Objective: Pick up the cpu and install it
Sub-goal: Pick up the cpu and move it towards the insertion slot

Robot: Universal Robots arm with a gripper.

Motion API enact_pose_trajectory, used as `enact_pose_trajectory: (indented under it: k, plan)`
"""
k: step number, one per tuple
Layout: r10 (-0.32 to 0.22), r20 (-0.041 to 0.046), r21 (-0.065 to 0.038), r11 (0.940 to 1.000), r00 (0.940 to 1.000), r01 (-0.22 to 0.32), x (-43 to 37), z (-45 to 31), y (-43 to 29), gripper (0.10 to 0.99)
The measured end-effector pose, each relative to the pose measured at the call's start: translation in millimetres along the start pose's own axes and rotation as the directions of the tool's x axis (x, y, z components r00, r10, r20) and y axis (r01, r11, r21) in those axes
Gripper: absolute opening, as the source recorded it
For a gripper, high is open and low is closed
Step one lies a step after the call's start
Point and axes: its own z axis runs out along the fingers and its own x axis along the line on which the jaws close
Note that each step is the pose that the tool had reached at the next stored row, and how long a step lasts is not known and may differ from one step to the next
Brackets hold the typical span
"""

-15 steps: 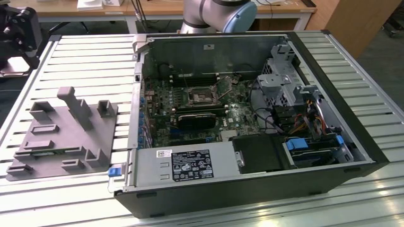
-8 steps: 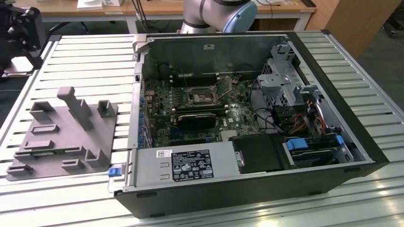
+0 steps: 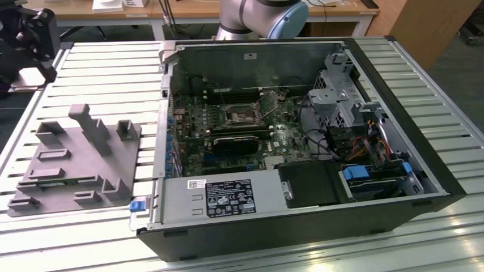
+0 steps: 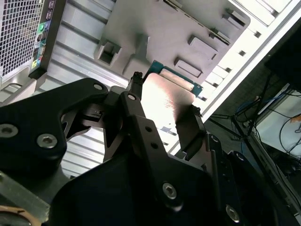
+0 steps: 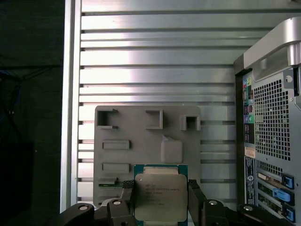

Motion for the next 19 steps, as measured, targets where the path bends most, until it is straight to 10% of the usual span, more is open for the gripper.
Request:
enact_pose_trajectory:
  k: [19]
  plan:
    - [0.000,0.0000,0.000,1.0000,1.0000,0.000,-13.1,-0.4,0.3,0.537]
